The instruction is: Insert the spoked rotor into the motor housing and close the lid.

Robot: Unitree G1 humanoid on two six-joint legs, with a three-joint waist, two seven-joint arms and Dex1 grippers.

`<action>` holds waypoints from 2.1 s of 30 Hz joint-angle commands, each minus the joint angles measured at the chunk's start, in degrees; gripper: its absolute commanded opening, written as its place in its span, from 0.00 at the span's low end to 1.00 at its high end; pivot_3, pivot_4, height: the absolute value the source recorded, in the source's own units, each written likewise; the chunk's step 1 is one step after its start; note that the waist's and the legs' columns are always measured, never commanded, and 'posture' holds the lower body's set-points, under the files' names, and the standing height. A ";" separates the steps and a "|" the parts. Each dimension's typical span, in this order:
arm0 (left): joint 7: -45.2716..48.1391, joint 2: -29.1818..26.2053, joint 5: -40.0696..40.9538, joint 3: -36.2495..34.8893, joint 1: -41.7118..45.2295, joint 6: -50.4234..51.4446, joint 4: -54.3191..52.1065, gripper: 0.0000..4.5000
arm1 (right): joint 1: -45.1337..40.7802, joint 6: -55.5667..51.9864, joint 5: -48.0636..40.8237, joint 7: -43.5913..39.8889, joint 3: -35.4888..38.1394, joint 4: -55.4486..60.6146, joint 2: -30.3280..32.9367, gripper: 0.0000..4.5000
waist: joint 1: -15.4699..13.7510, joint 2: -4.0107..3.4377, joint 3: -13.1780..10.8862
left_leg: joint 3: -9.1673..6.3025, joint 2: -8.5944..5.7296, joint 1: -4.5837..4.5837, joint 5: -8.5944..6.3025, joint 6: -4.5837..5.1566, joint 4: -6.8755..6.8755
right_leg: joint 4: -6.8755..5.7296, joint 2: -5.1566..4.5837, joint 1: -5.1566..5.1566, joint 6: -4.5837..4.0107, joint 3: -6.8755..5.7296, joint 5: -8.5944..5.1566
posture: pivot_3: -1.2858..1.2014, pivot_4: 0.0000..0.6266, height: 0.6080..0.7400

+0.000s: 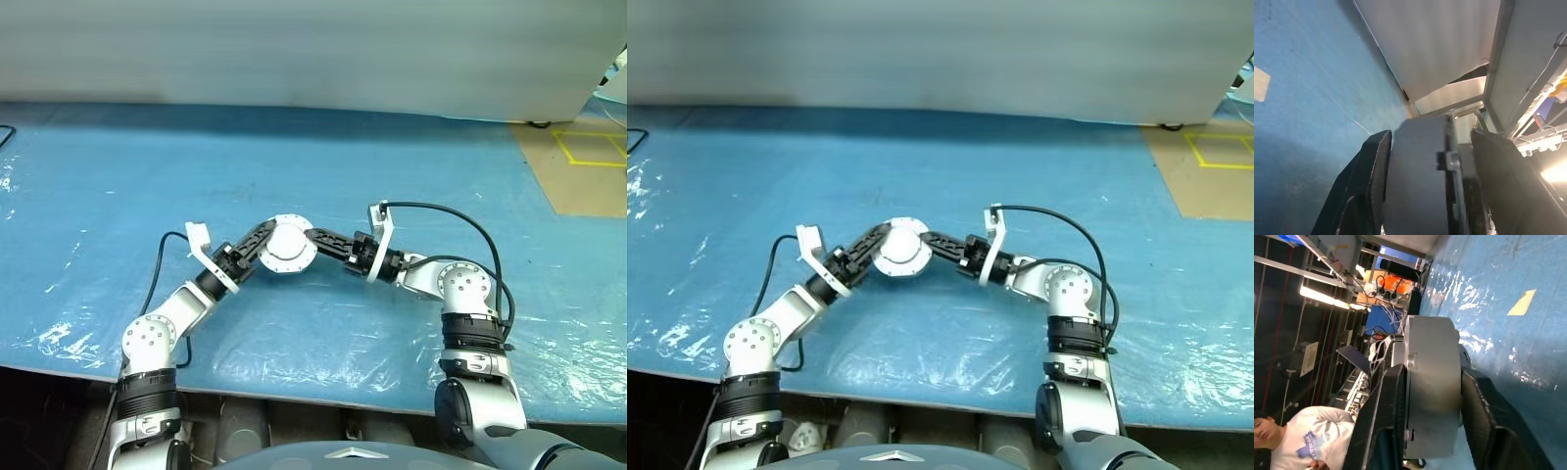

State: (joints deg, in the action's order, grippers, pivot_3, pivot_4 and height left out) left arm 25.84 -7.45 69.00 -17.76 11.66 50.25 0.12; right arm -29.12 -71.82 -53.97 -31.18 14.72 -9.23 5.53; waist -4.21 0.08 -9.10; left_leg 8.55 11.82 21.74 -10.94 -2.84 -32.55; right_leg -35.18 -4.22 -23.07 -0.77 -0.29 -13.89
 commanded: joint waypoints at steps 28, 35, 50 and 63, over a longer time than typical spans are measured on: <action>4.73 -5.28 8.29 0.25 -0.77 12.54 0.32 0.49 | -1.29 -4.07 -7.86 -2.48 2.63 2.64 -1.74 0.26 | -0.06 0.00 0.00 | 0.00 0.00 0.00 0.00 0.00 -0.01 | -0.02 0.00 0.00 -0.01 0.00 0.00 | 0.52 0.24 1.00; 5.95 -8.06 11.85 0.48 -1.97 16.57 -1.78 0.49 | -0.90 -4.33 -8.34 -2.12 2.24 2.93 -1.73 0.26 | -0.08 0.00 0.00 | 0.00 0.01 -0.03 0.00 0.00 0.00 | -0.04 0.01 0.00 -0.02 0.01 -0.01 | 0.52 0.24 1.00; 18.86 -17.06 -5.69 11.14 -3.32 11.00 -3.19 0.52 | -1.11 -3.75 -7.58 -1.64 1.92 2.50 -1.42 0.26 | -0.37 0.00 0.00 | 0.00 0.00 -0.04 0.00 0.00 0.02 | -0.01 0.00 0.01 -0.01 -0.01 0.00 | 0.52 0.24 1.00; 18.59 -13.66 -8.65 8.92 -2.75 8.20 0.09 0.36 | -1.05 -3.56 -7.54 -1.28 1.89 2.40 -1.30 0.26 | -0.25 0.00 0.00 | 0.01 -0.01 -0.04 0.00 0.00 0.02 | -0.05 -0.01 0.01 -0.01 0.00 -0.01 | 0.52 0.24 1.00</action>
State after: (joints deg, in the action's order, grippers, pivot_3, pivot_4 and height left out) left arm 46.96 -21.66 62.65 -9.42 8.22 59.64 0.30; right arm -28.56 -74.63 -57.97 -30.70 17.56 -9.11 5.89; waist -4.47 0.07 -9.09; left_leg 8.56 11.81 21.70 -10.94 -2.83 -32.54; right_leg -35.24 -4.22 -23.06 -0.78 -0.28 -13.89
